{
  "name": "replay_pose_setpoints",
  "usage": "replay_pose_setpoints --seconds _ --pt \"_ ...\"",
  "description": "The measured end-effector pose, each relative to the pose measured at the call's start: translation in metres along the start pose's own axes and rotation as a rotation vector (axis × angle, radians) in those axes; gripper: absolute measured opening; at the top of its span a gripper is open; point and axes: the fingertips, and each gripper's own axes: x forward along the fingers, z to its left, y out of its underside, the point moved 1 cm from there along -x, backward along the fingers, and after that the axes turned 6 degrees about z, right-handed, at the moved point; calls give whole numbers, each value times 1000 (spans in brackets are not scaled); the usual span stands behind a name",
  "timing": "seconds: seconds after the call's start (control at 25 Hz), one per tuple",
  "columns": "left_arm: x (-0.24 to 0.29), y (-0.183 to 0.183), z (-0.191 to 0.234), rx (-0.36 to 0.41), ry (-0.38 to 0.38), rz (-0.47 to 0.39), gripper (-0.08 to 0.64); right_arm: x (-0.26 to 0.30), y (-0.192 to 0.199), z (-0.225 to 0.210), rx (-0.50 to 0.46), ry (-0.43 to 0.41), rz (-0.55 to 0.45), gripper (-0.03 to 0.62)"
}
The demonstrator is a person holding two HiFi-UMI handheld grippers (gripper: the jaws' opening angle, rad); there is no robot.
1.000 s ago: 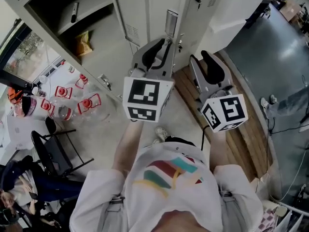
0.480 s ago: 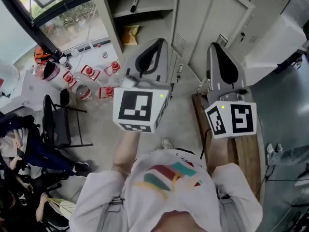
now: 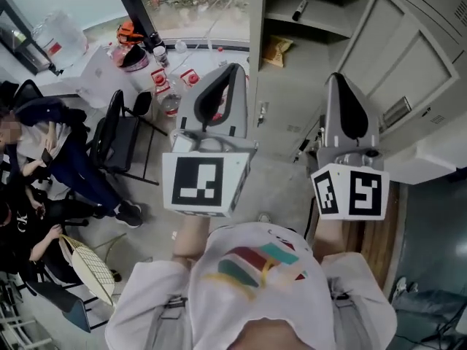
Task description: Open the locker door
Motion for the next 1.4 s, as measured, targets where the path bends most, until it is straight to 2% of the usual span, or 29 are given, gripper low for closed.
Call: replay_pose_setpoints --seconds 0.24,0.4,0.72,1.16,1.4 --pt "-22 43 31 -43 -136 76 15 5 34 32 -27 -58 41 5" --pt "-34 69 37 -19 -203 125 15 4 55 47 -30 -92 75 5" --pt "-33 71 30 -4 -199 100 15 4 81 64 -44 -152 123 5" --pt "-31 76 29 -11 -210 112 15 5 86 63 -20 -163 140 5" --pt "-35 81 35 -19 -239 135 15 3 92 66 -26 -176 155 5"
